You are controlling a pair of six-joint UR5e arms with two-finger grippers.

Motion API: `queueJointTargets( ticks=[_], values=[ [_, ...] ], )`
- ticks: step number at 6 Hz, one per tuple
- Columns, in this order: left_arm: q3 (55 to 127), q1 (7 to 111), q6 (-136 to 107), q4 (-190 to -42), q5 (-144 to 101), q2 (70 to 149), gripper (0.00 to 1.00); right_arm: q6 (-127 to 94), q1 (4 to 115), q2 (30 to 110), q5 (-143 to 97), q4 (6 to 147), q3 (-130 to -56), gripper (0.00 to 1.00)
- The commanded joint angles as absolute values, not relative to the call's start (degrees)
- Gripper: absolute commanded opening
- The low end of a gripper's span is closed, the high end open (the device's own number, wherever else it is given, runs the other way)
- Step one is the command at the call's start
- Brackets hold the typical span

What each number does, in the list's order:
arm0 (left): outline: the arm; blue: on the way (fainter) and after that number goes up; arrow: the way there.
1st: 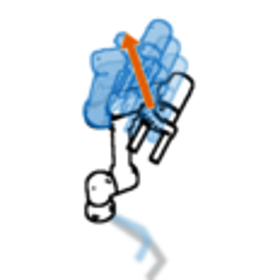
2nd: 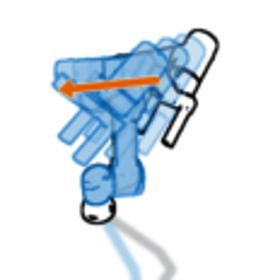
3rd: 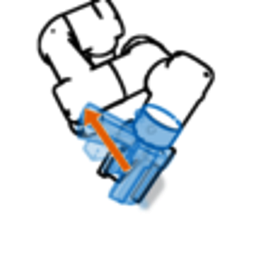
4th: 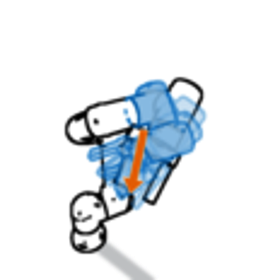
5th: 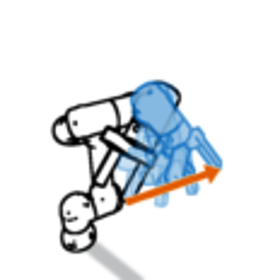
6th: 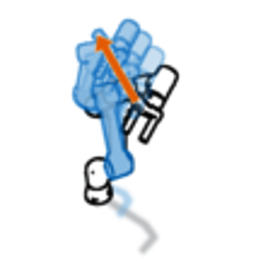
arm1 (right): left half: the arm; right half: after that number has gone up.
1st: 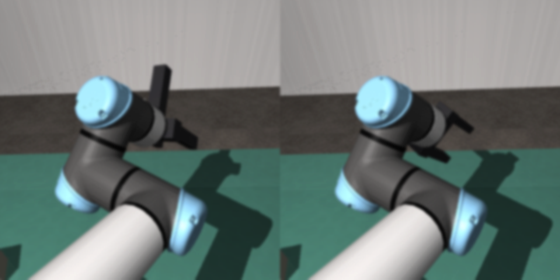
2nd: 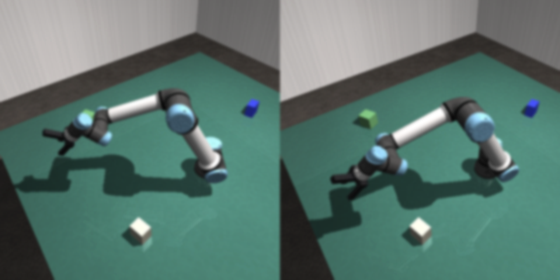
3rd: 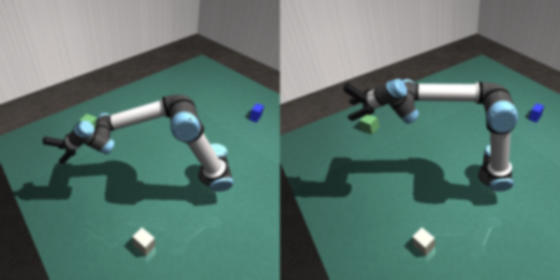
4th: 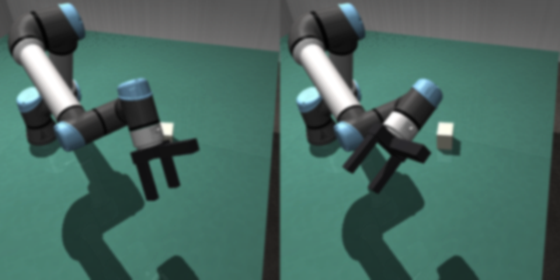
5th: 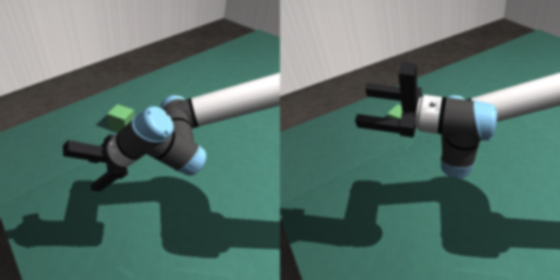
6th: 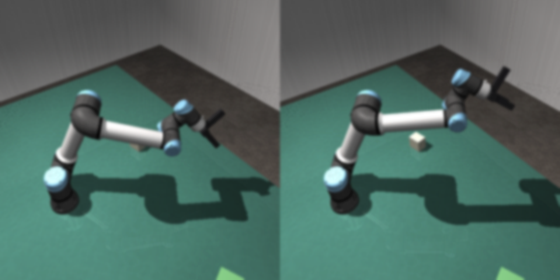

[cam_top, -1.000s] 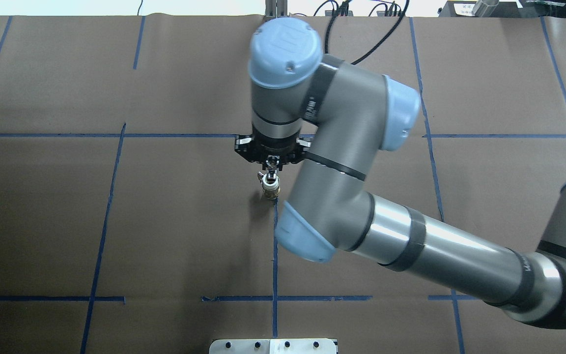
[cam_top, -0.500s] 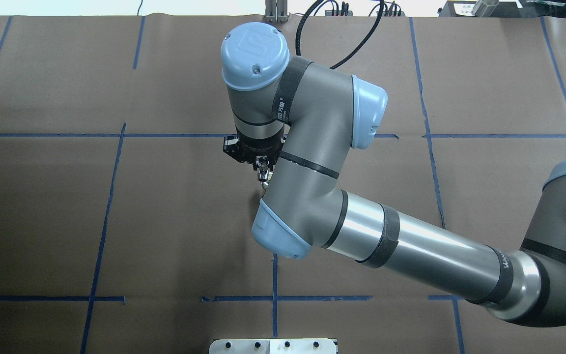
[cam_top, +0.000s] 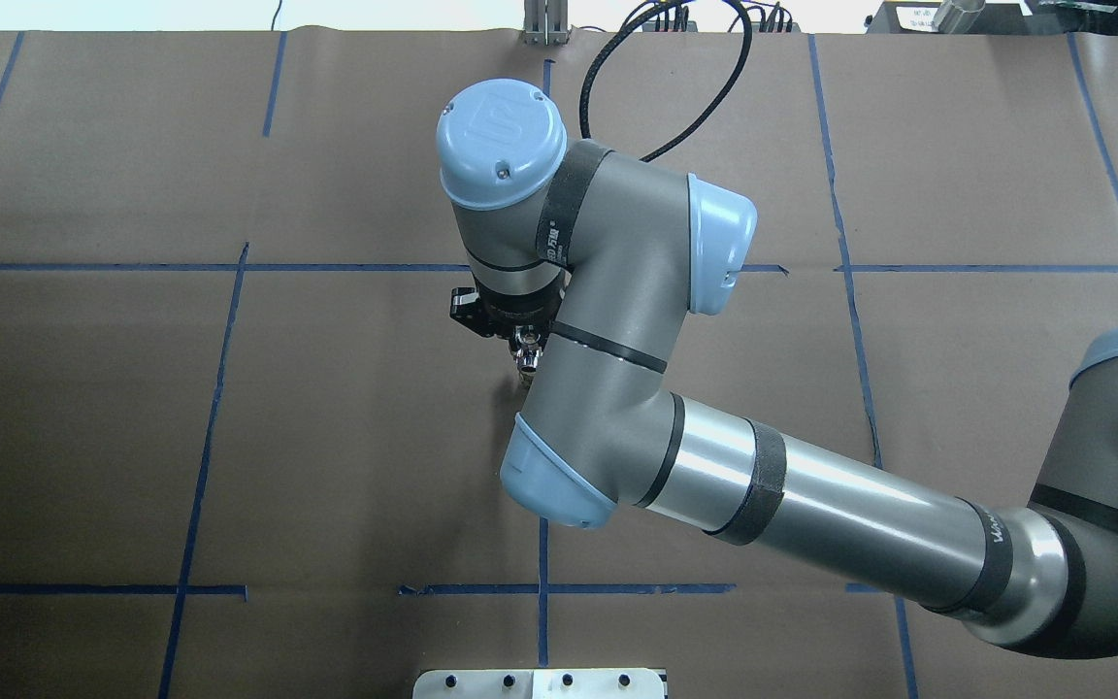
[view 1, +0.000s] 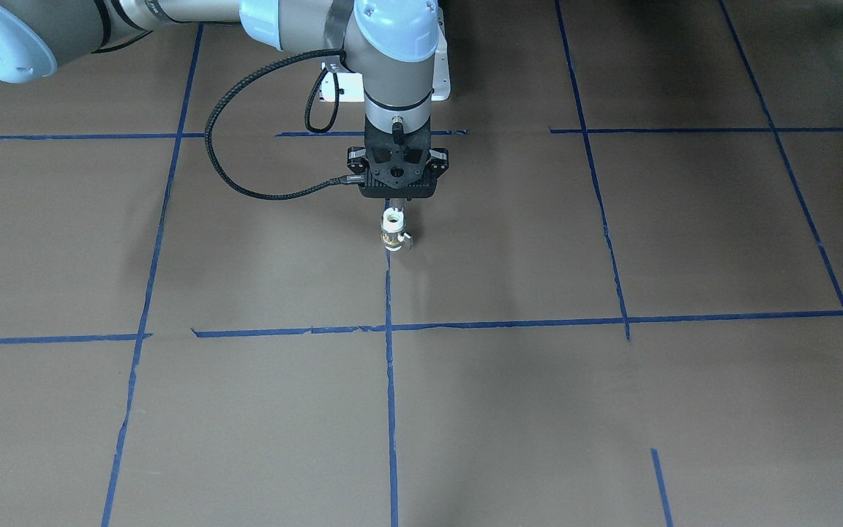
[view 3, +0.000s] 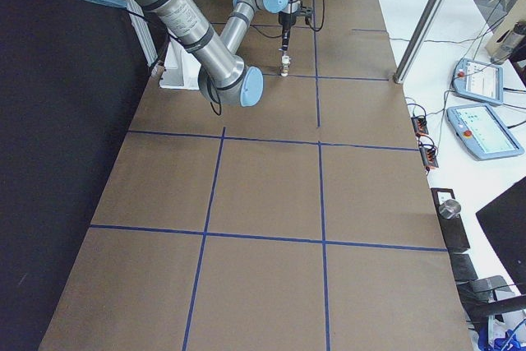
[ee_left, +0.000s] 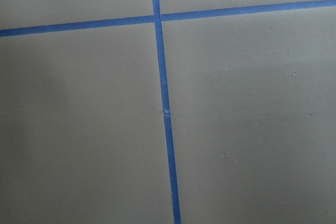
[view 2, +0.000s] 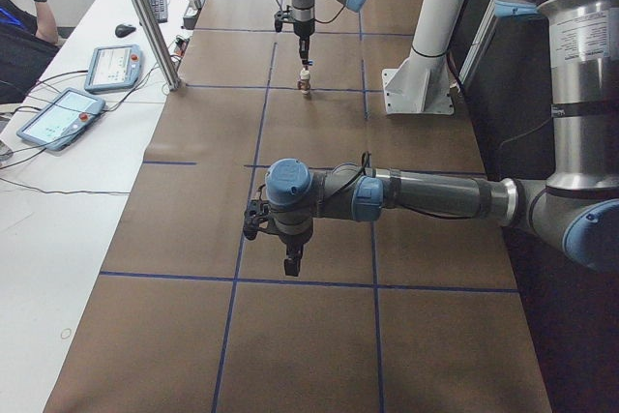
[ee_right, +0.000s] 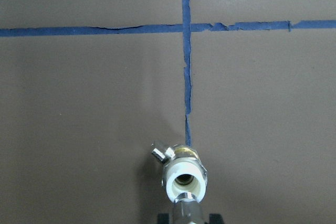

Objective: Assemble PPR valve and pipe with both arms
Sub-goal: 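Lower the chrome valve onto the top of the pipe fitting with the right gripper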

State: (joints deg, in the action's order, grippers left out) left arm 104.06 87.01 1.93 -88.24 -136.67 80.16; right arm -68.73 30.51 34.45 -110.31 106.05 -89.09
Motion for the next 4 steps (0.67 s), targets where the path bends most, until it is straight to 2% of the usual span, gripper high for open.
queueJointTargets(
  ticks=[1,4],
  values=[
    [104.0,87.0,1.9,-88.2,-136.6,80.1,1.0,-68.7,30.1,34.5,-109.4,106.0,-89.0,0.0],
    [103.8,87.0,2.0,-88.2,-136.7,80.2,1.0,-68.7,29.4,34.9,-108.1,105.8,-88.5,0.0]
  ],
)
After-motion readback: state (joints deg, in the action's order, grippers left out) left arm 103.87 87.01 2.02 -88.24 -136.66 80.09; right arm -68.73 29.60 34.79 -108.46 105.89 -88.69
